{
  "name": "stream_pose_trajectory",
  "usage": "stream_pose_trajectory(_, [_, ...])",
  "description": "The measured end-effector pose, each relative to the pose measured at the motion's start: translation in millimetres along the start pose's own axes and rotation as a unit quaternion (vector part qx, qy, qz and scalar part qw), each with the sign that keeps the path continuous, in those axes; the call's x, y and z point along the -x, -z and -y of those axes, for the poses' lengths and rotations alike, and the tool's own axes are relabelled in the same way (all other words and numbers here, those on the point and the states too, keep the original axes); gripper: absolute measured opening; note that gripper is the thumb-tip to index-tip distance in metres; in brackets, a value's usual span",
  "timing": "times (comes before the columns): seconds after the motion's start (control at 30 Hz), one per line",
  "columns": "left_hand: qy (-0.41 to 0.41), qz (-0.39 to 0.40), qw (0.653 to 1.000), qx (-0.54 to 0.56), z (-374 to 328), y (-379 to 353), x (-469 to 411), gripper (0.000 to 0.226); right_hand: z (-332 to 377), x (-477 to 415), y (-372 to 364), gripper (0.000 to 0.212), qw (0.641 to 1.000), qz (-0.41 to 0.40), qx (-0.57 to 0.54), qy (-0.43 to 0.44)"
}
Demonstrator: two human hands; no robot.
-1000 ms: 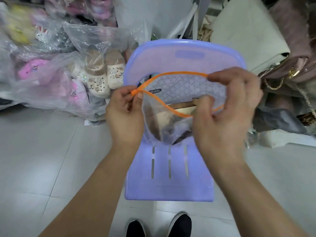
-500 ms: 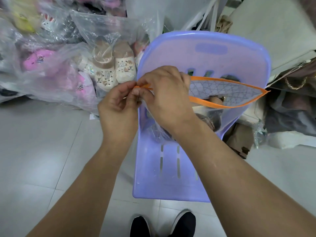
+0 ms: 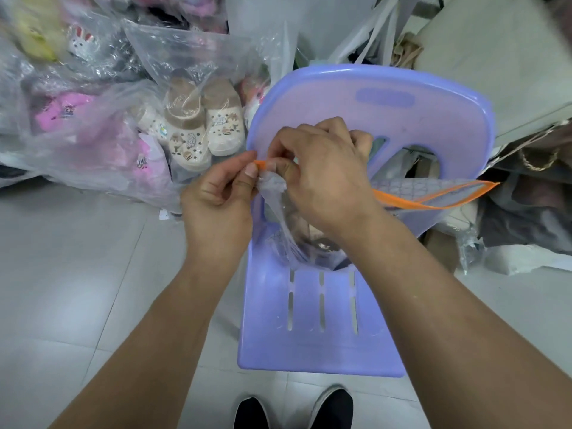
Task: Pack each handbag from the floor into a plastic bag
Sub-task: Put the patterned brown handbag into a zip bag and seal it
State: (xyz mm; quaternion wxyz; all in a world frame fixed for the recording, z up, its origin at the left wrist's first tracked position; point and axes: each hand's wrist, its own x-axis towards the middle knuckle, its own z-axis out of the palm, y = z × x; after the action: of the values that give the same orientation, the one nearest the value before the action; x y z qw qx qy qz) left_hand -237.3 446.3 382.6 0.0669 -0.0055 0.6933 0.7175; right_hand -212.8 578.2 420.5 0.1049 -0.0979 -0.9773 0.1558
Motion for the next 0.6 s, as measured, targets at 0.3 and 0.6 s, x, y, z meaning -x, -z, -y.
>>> stream_pose_trajectory(0.3, [-0.049,-0.135,0.989,-0.018,13,-5,-9,0.016,-50,14,26,0.004,0.991,-0.026,0.079,-0.108])
stream_pose_trajectory(0.6, [-0.024,-0.222,0.975,-0.007,13,-25,-16,0.014,-129,46,78,0.018,0.96,-0.093,0.083,-0.251])
